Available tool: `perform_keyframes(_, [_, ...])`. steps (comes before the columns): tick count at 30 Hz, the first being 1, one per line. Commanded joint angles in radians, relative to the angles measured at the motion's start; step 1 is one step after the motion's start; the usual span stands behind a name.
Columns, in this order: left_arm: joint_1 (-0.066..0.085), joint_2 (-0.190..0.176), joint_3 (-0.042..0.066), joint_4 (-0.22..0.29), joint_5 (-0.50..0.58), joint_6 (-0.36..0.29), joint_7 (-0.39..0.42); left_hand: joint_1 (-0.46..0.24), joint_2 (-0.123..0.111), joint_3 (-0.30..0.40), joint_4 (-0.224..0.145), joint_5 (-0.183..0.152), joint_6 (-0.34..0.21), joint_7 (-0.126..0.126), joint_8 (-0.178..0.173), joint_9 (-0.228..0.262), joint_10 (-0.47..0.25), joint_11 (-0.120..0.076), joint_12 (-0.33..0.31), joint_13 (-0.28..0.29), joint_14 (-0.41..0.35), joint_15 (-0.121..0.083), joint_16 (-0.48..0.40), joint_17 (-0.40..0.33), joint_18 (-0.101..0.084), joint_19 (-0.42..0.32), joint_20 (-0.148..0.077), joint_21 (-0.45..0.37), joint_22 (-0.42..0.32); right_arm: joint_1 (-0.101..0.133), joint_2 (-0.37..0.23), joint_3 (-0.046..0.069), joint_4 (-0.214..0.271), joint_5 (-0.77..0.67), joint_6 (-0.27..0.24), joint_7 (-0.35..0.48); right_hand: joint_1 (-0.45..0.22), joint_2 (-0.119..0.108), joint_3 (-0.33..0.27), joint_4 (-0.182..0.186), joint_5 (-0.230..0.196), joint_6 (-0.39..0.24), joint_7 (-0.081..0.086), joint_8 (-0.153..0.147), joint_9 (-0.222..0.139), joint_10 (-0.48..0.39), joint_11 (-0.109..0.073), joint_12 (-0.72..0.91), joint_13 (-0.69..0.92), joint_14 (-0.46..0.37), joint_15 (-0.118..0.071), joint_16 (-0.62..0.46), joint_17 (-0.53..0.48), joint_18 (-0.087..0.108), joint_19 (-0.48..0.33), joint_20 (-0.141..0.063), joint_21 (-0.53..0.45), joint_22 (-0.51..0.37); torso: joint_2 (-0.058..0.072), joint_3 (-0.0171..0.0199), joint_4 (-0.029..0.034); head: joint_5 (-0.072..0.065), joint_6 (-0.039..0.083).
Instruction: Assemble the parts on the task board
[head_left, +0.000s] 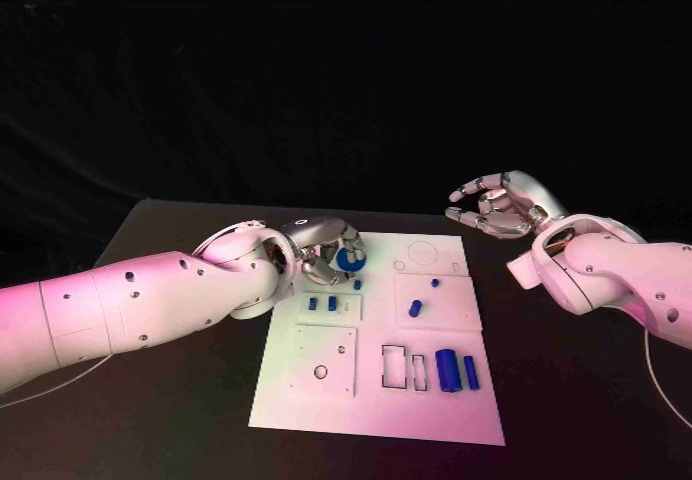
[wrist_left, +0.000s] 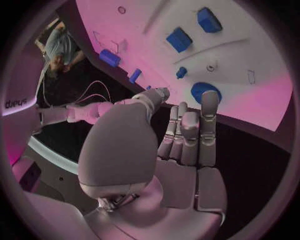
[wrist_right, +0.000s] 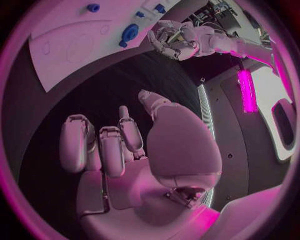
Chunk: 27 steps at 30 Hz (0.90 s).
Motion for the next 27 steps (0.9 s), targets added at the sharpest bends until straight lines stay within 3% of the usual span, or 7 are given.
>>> perform_keyframes(1, [-0.002,0.019,-0.006,-0.011,-0.207,0.06,0.012,0.001,0.0,-0.005,-0.008,-0.007,0.015,-0.007,-0.013,-0.022,0.0,0.005,-0.021,-0.028,0.015,0.0,0.02,0.012,-0.001,0.022,0.001,0.027,0.036,-0.001,0.003,0.0,0.002,-0.005,0.005,0.01,-0.01,0.001,0.002,0.003,0.002,-0.001,-0.003,0.004,-0.001,-0.009,-0.001,-0.006,-0.001,0.063,-0.008,-0.004,0.077,0.006,-0.009,0.001,-0.006,0.07,0.001,0.0001,-0.0021,0.0,-0.001])
perform_keyframes(12, [-0.003,0.061,-0.012,-0.04,-0.276,0.14,-0.004,0.006,0.005,-0.003,-0.012,-0.006,0.054,-0.011,-0.035,-0.06,0.009,0.008,-0.056,-0.08,0.03,0.003,0.053,0.021,-0.01,0.051,0.004,0.071,0.093,-0.002,0.007,0.0,0.002,-0.005,0.004,0.01,-0.009,0.001,0.002,0.003,0.003,-0.001,-0.003,0.004,-0.001,-0.009,-0.001,-0.006,-0.002,0.063,-0.008,-0.004,0.077,0.006,-0.009,0.001,-0.006,0.07,0.0,0.0009,-0.0013,-0.004,-0.002])
perform_keyframes(27, [-0.003,0.088,-0.012,-0.065,-0.3,0.165,-0.019,0.013,0.016,0.029,-0.014,-0.006,0.096,-0.006,-0.051,-0.089,0.048,0.014,-0.071,-0.118,0.054,0.008,0.084,0.031,-0.02,0.082,0.009,0.12,0.152,-0.002,0.01,0.0,0.002,-0.006,0.004,0.008,-0.009,0.001,0.002,0.003,0.003,-0.001,-0.003,0.004,-0.001,-0.009,-0.001,-0.006,-0.002,0.063,-0.008,-0.004,0.077,0.006,-0.009,0.001,-0.006,0.07,0.0,0.0015,-0.0011,-0.009,-0.002])
